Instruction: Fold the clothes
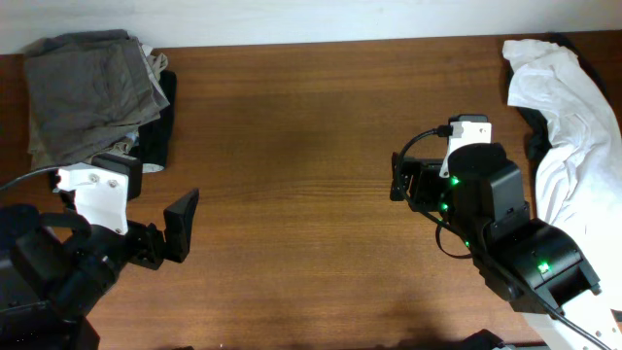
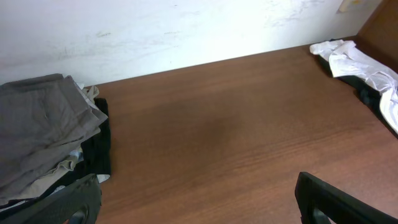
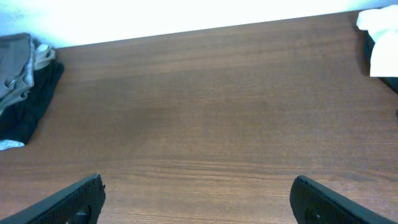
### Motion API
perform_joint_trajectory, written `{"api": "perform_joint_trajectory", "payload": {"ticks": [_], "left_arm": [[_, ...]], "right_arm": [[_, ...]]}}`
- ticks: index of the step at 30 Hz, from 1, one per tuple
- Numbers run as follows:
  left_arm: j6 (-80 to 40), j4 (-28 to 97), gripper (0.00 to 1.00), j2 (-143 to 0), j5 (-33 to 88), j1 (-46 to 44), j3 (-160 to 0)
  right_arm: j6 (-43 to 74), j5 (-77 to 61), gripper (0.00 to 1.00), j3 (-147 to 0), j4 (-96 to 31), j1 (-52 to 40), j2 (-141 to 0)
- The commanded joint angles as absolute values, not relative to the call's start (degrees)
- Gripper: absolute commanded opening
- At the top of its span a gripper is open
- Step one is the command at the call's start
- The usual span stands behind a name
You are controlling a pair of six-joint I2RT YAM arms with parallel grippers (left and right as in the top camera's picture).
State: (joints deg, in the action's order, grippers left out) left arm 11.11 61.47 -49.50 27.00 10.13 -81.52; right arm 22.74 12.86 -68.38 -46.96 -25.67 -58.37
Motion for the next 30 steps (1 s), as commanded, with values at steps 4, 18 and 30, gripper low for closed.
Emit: {"api": "perform_joint_trajectory", "payload": {"ticks": [4,18,30], "left_arm": [[11.2,61.3,0.99,-49.3,27.2,10.1,-81.3],[11.2,61.3,0.99,-49.3,27.2,10.1,-81.2],[11.2,61.3,0.99,-49.3,27.2,10.1,-81.3]], "right_arm": [[23.4,9.5,0.99,-68.5,-52.7,-25.9,-59.0],[14.3,9.6,0.99,-68.2,-56.5,-24.8,-57.6],[7.7,-3.8,0.99,-35.4,-32.4,-2.3,-27.3]]}}
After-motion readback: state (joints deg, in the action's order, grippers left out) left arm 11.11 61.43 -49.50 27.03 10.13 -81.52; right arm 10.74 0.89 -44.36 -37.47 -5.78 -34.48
